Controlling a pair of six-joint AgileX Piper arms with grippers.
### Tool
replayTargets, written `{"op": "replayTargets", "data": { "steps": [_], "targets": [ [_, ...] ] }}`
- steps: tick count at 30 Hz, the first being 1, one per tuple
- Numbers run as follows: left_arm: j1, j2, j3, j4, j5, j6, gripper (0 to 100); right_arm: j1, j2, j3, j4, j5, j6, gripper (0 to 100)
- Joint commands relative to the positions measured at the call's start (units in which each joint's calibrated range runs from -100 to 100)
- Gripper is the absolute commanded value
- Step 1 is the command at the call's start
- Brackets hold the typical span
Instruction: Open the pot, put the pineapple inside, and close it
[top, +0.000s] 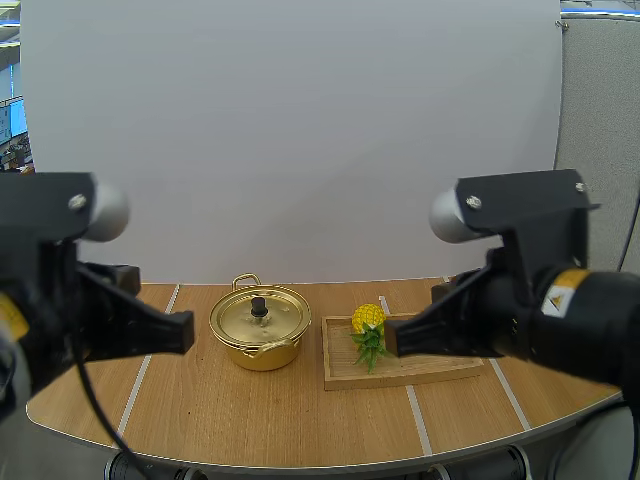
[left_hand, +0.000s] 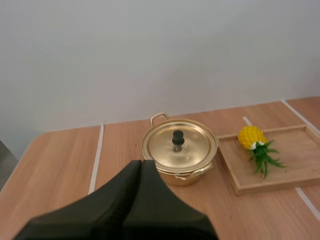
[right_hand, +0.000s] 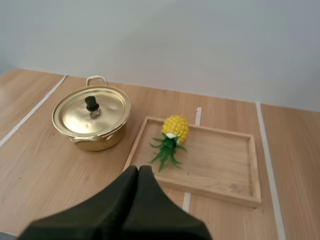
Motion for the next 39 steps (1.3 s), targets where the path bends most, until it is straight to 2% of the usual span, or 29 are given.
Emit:
{"op": "replayTargets", "data": {
  "steps": [1, 8, 19, 22, 26, 28, 30, 31, 35, 36, 39],
  "targets": [
    [0.05, 7.94, 1.21, -2.08, -5.43, 0.6, 0, -0.2, 11.47, -0.33, 1.78, 0.0, -0.25, 0],
    [0.05, 19.65, 1.21, -3.22, -17.29, 4.99, 0, -0.2, 24.16, -0.33, 1.78, -0.47, -0.25, 0],
    [0.05, 32.53, 1.21, -5.18, -17.91, 6.83, 2, -0.2, 33.65, -0.33, 1.33, -4.34, -0.7, 0],
    [0.05, 33.6, 1.21, -5.18, -17.91, 6.83, 15, -0.2, 33.54, -0.33, 1.33, -5.82, -0.7, 0],
    [0.05, 33.6, 1.21, -5.18, -18.25, 7.05, 49, -0.2, 33.42, -0.33, 1.33, -6.34, -0.7, 0],
    [0.05, 33.6, 1.21, -5.18, -19.02, 7.67, 73, -0.2, 33.42, -0.33, 1.33, -6.34, -0.7, 15],
    [0.05, 33.6, 1.21, -5.18, -19.25, 9.15, 93, -0.2, 33.42, -0.33, 1.33, -8.02, -0.24, 34],
    [0.05, 33.6, 1.21, -5.18, -19.25, 9.99, 100, -0.2, 33.42, -0.33, 1.33, -9.02, 0.1, 42],
    [0.05, 33.6, 1.21, -5.18, -19.08, 11.91, 100, -0.2, 33.42, -0.33, 1.33, -9.7, 1.93, 92],
    [0.05, 33.6, 1.21, -5.18, -19.08, 12.03, 100, -0.2, 33.42, -0.33, 1.33, -9.96, 1.93, 100],
    [0.05, 33.6, 1.21, -5.18, -19.08, 12.92, 100, -0.2, 33.42, -0.33, 1.33, -11.75, 1.93, 100]
  ]
}}
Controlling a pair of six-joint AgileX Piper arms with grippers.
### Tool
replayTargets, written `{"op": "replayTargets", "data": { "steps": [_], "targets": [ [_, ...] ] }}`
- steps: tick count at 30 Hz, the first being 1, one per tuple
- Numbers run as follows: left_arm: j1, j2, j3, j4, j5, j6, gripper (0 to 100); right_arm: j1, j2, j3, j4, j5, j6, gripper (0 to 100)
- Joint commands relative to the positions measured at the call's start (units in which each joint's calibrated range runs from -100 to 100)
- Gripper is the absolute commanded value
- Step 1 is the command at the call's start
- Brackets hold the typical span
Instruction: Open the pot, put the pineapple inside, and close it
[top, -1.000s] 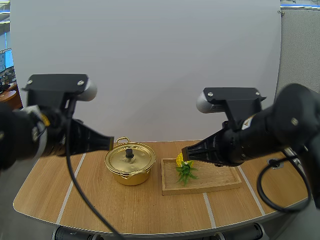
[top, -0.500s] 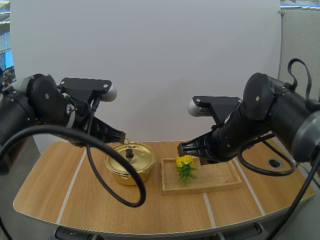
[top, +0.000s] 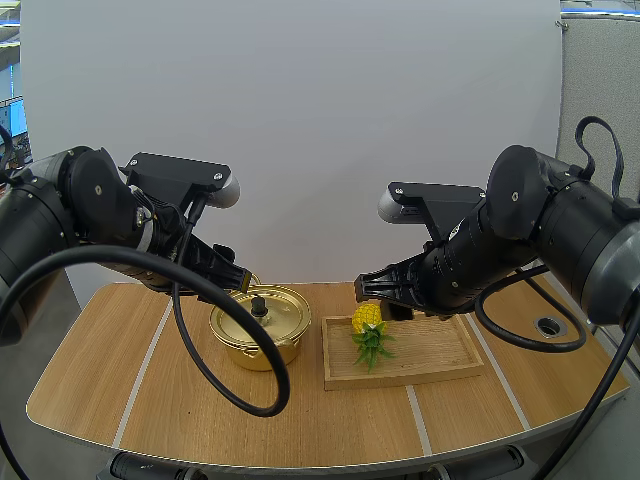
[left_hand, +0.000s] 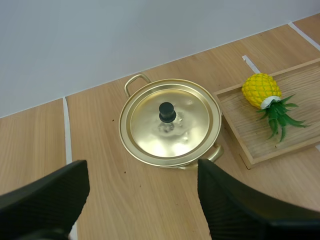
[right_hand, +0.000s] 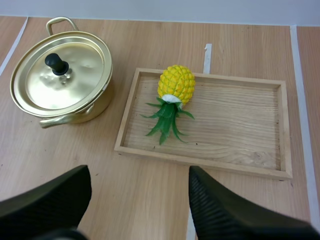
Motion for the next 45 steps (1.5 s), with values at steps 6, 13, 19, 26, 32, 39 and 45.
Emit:
{"op": "replayTargets", "data": {
  "steps": [6, 13, 19, 26, 32, 39, 45],
  "targets": [
    [0.05, 0.94, 0.11, -0.93, 0.59, 6.49, 100, -0.2, -0.31, -0.33, 0.14, -1.82, 0.34, 100],
    [0.05, 8.21, 0.11, -5.69, 0.59, 14.41, 100, -0.2, -0.31, -0.33, 0.14, -2.01, 0.34, 100],
    [0.05, 17.35, 0.11, -12.36, -4.73, 21.18, 100, -0.2, -0.31, -0.33, 0.14, -3.43, 0.34, 100],
    [0.05, 29.75, -5.35, -12.91, -8.57, 23.05, 100, -0.2, -0.31, -0.33, 0.14, -3.43, 0.34, 100],
    [0.05, 39.08, -11.22, -12.91, -7.82, 23.05, 100, -0.2, -0.31, -0.33, 0.14, -3.43, 0.34, 100],
    [0.05, 45.82, -16.71, -12.91, -5.83, 23.05, 100, -0.2, -0.31, -0.33, 0.48, -3.43, 0.34, 100],
    [-0.04, 48.81, -19.83, -12.12, -7.13, 23.08, 100, -0.2, -0.31, -0.33, 0.48, -3.43, 0.34, 100]
  ]
}}
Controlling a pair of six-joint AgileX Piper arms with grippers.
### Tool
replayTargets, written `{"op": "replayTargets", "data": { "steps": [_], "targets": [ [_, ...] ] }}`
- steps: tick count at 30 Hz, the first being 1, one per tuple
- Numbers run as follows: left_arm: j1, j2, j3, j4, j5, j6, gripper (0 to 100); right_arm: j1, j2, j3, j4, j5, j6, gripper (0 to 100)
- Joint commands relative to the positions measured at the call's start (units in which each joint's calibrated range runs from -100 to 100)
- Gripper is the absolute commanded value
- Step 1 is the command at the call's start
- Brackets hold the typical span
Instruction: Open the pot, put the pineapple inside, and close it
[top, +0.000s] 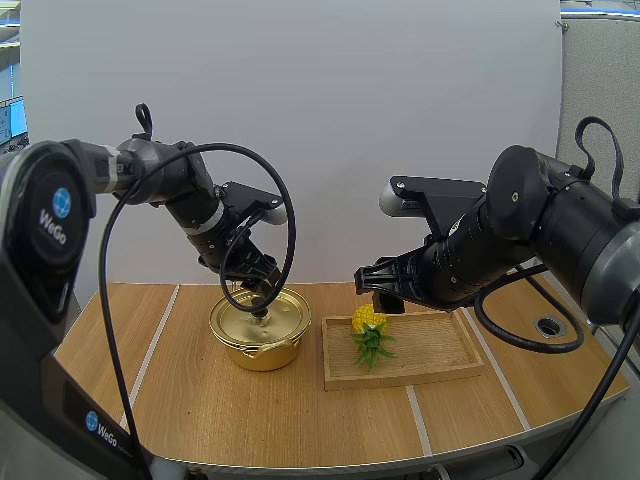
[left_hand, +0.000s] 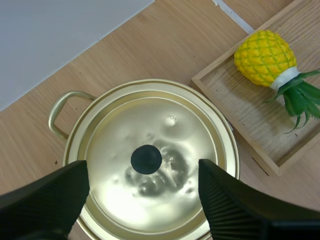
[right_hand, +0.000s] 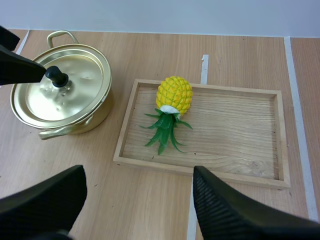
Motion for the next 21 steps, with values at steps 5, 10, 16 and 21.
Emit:
{"op": "replayTargets", "data": {
  "steps": [5, 10, 16, 21],
  "targets": [
    [-0.22, 4.27, -3.26, 1.34, -0.67, 0.24, 100, -0.2, -0.31, -0.33, 0.48, -0.89, 0.18, 100],
    [-0.22, 7.63, -3.88, 1.65, -1.07, 0.24, 100, -0.2, -0.31, -0.33, 0.48, -0.89, 0.18, 100],
    [-0.22, 10.91, -3.88, 1.65, -4.57, 0.24, 100, -0.2, -0.31, -0.33, 0.48, -0.89, 0.18, 100],
    [-0.22, 12.98, -4.0, 1.65, -5.54, 0.24, 100, -0.2, -0.31, -0.33, 0.48, -0.89, 0.18, 100]
  ]
}}
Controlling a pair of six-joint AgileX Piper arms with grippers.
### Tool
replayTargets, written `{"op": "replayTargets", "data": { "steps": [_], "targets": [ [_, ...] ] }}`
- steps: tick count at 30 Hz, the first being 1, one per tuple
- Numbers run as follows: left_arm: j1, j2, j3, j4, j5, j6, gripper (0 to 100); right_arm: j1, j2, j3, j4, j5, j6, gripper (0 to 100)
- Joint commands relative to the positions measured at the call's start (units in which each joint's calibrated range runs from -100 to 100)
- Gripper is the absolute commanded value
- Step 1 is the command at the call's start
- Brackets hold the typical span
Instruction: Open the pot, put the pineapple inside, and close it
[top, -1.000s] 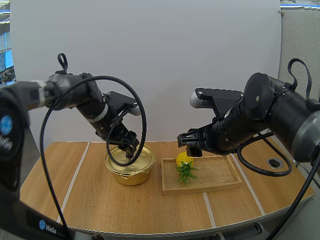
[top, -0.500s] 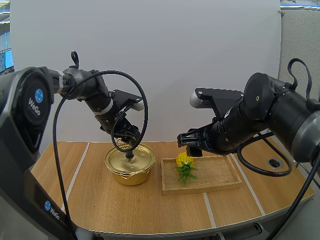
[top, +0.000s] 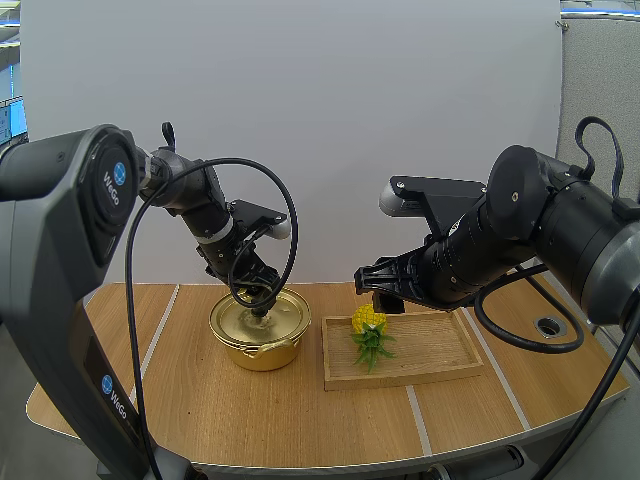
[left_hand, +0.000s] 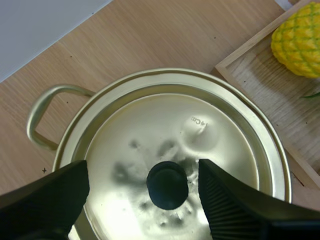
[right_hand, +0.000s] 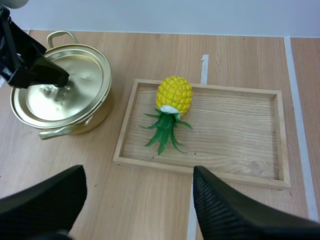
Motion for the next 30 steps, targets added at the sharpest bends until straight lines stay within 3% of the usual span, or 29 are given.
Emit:
{"op": "replayTargets", "data": {
  "steps": [1, 20, 26, 30],
  "targets": [
    [-0.22, 1.14, -0.63, 0.24, -1.28, 0.16, 100, -0.2, -0.31, -0.33, 0.48, -0.89, 0.18, 100],
    [-0.22, 3.79, -0.63, -0.28, -2.02, 0.16, 100, -0.2, -0.31, -0.33, 0.48, -0.89, 0.18, 100],
    [-0.22, 3.79, -0.63, -0.28, 0.91, 0.16, 0, -0.2, -0.31, -0.33, 0.48, -0.89, 0.18, 100],
    [-0.22, 3.39, -0.63, -0.28, 2.35, 0.25, 0, -0.2, -0.31, -0.33, 0.48, -0.89, 0.18, 100]
  ]
}}
